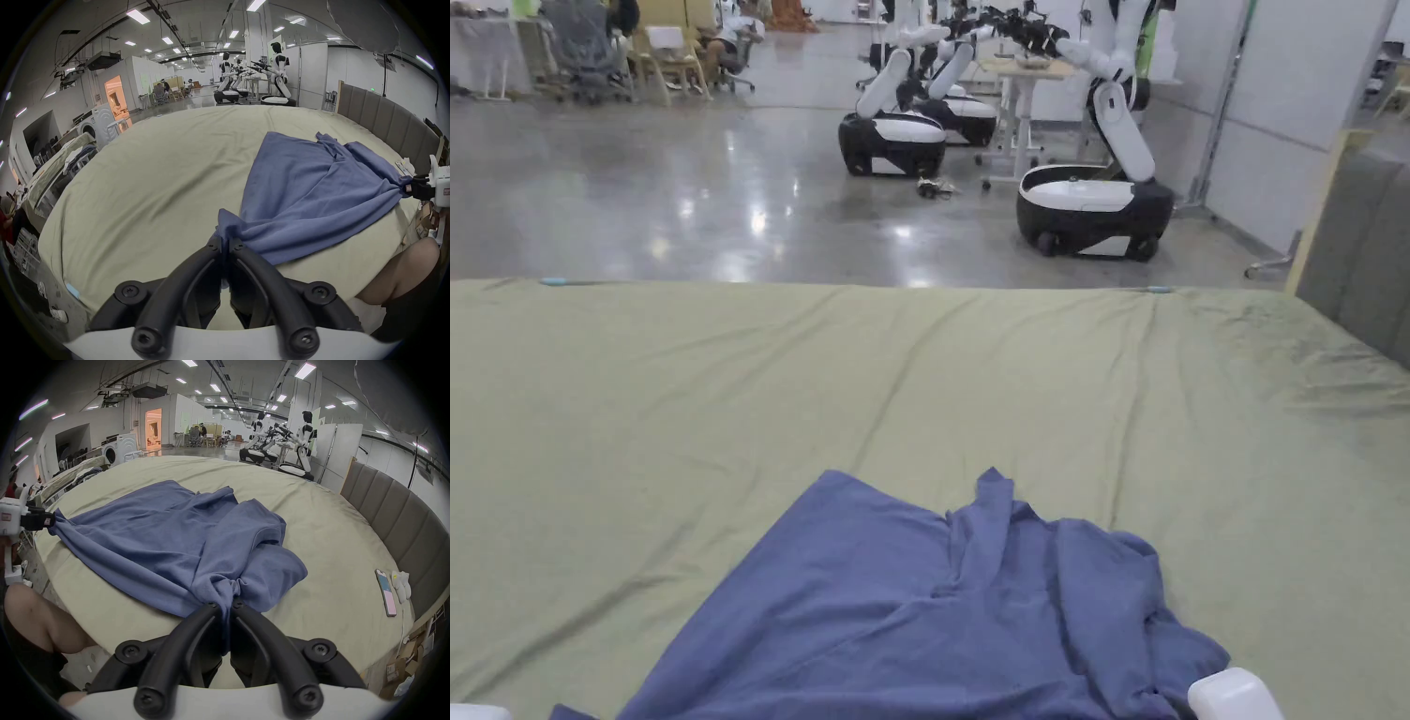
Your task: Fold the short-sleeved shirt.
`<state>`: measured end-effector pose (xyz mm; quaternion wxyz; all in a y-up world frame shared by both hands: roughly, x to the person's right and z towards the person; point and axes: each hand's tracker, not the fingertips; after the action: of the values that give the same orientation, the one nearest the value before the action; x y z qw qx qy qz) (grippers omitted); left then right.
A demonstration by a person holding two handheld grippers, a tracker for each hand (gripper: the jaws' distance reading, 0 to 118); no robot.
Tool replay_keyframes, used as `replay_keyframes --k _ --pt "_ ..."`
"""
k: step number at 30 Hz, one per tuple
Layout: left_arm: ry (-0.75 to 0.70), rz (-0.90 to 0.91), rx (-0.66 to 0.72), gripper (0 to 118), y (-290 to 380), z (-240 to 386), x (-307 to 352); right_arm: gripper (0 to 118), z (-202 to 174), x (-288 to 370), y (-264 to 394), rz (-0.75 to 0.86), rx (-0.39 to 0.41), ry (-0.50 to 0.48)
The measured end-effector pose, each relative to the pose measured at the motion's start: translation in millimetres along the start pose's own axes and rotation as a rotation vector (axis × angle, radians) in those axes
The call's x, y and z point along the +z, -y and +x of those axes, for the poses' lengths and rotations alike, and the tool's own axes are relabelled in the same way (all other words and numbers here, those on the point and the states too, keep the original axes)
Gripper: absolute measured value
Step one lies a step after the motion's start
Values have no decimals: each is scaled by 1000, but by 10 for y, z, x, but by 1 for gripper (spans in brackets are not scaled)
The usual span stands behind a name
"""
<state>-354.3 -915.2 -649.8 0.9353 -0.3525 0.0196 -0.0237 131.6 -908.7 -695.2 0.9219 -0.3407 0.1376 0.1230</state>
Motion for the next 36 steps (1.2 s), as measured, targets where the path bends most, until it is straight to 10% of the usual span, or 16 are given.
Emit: replay_keyframes --k 3,10,13,14,15,16,24,25,27,28,36 --pt "-18 -19 41 109 125 -20 -25 110 -34 43 59 36 -28 16" --pt "-13 267 202 116 121 -17 794 117 -5 742 7 267 -188 48" --pt "6 345 259 98 154 74 1271 95 77 986 28 369 -182 52" --pt "21 371 267 68 188 116 1369 60 40 1057 43 397 -178 65" --pt "-11 371 254 10 226 171 1452 8 24 1100 48 412 -163 90" --pt "-35 372 242 0 246 226 1514 1 6 1108 61 413 -152 102" --pt "-18 263 204 0 212 95 1220 1 33 1237 -57 410 -176 66" --pt "26 222 239 15 139 20 1052 1 44 1220 -63 409 -180 70" --pt "38 137 299 102 4 -116 641 1 51 1194 -72 398 -193 69" --pt "38 104 300 117 -38 -153 436 1 48 1189 -72 393 -196 66" --pt "46 -39 208 105 -50 -310 -364 1 -1 1156 10 333 -130 72"
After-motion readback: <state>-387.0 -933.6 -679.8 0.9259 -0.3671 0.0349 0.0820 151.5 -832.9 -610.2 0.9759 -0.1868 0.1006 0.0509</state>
